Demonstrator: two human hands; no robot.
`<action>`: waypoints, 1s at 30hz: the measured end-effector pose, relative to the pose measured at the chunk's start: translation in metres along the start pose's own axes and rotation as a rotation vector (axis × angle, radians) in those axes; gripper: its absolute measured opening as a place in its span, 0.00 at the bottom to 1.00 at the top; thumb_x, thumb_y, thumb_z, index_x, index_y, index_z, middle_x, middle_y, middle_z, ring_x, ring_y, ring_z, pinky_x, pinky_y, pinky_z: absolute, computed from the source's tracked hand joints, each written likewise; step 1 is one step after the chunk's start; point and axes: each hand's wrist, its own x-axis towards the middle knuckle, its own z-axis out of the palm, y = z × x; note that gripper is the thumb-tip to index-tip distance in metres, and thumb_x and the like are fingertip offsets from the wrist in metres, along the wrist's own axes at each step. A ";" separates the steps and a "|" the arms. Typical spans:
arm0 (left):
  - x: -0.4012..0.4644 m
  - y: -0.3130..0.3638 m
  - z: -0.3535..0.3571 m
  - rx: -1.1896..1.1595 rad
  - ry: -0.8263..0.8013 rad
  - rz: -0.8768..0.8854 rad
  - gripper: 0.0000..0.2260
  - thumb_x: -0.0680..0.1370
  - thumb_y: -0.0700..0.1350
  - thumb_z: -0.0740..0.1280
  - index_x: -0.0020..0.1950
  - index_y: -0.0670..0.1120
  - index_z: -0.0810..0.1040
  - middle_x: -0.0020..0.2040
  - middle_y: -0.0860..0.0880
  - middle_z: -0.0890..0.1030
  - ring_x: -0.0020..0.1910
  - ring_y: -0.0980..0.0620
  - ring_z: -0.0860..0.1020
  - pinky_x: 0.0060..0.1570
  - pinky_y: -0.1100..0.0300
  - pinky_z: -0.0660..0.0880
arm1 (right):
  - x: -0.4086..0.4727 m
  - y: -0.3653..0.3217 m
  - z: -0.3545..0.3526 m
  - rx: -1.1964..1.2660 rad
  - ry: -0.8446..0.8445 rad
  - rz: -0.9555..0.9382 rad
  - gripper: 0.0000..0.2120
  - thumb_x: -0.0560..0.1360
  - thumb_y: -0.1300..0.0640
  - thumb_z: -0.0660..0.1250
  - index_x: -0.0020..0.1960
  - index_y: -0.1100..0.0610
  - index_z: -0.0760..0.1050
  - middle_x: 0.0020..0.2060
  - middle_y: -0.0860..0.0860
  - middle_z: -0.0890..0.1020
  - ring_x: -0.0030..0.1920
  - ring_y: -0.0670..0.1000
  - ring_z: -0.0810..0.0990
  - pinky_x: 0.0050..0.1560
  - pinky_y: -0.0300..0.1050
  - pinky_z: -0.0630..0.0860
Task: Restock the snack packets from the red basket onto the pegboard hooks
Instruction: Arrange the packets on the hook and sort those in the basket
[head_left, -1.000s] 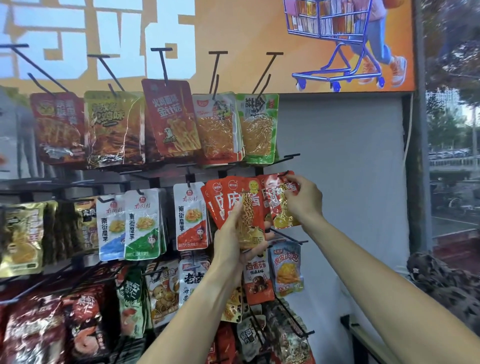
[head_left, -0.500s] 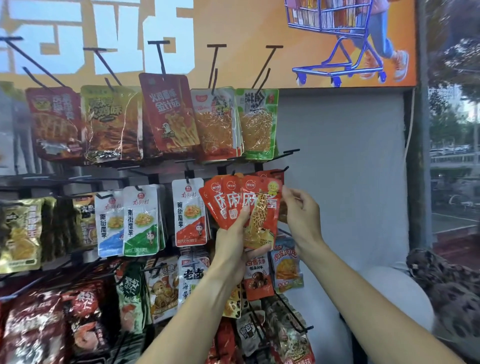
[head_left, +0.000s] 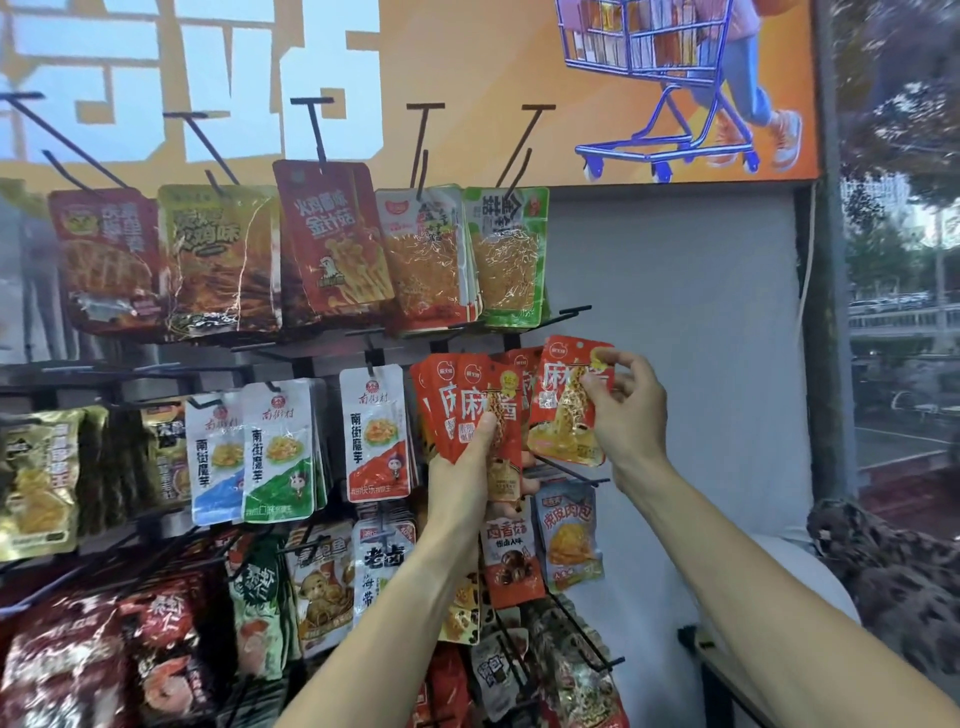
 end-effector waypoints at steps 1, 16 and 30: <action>0.000 0.000 -0.001 0.001 -0.005 0.002 0.20 0.83 0.58 0.68 0.61 0.42 0.83 0.47 0.40 0.88 0.41 0.40 0.87 0.23 0.60 0.74 | 0.004 -0.001 -0.001 -0.019 -0.010 -0.010 0.11 0.82 0.57 0.70 0.59 0.42 0.77 0.57 0.51 0.82 0.54 0.52 0.84 0.50 0.61 0.85; 0.002 -0.001 -0.006 -0.064 -0.080 0.022 0.23 0.87 0.52 0.54 0.59 0.38 0.83 0.50 0.36 0.87 0.46 0.34 0.86 0.22 0.59 0.76 | 0.027 -0.004 0.012 -0.369 -0.086 -0.082 0.15 0.82 0.59 0.68 0.68 0.53 0.79 0.61 0.52 0.82 0.59 0.55 0.82 0.57 0.57 0.82; 0.004 -0.008 0.005 -0.138 -0.038 0.011 0.10 0.85 0.49 0.68 0.63 0.48 0.80 0.48 0.49 0.89 0.46 0.44 0.88 0.37 0.53 0.86 | 0.002 0.006 0.002 -0.208 -0.127 0.031 0.14 0.83 0.46 0.66 0.64 0.52 0.78 0.57 0.48 0.82 0.56 0.47 0.81 0.52 0.45 0.80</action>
